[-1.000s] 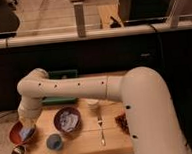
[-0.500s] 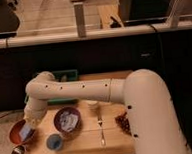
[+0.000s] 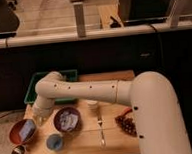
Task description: Place sponge in table surface
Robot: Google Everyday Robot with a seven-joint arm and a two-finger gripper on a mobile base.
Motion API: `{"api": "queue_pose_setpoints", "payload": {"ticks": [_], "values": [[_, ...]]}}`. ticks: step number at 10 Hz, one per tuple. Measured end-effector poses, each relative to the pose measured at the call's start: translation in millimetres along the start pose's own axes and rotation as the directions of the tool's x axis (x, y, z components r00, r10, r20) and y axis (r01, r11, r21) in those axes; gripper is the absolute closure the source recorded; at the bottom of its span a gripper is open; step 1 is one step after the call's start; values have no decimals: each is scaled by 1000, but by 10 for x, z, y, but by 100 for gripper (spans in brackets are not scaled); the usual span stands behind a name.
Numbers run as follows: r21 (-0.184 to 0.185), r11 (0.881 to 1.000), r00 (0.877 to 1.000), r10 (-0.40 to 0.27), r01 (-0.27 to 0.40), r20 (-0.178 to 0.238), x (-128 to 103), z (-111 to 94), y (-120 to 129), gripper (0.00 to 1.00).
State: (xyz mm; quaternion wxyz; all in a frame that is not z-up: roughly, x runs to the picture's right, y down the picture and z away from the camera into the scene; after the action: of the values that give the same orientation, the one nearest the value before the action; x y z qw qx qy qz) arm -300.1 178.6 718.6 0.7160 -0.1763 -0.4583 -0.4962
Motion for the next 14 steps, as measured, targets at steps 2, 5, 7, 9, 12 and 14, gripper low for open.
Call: {"api": "queue_pose_setpoints", "payload": {"ticks": [2, 5, 7, 9, 12, 14], "values": [[1, 1000, 1000, -4, 4, -16, 30, -8, 10, 73], [8, 999, 997, -50, 51, -52, 51, 61, -254, 44], [5, 996, 993, -84, 84, -78, 73, 101, -409, 25], [-23, 994, 989, -110, 108, -100, 121, 168, -491, 20], [-29, 988, 982, -153, 150, -115, 199, 197, -467, 20], [-32, 979, 973, -203, 201, -113, 211, 246, -470, 20]]}}
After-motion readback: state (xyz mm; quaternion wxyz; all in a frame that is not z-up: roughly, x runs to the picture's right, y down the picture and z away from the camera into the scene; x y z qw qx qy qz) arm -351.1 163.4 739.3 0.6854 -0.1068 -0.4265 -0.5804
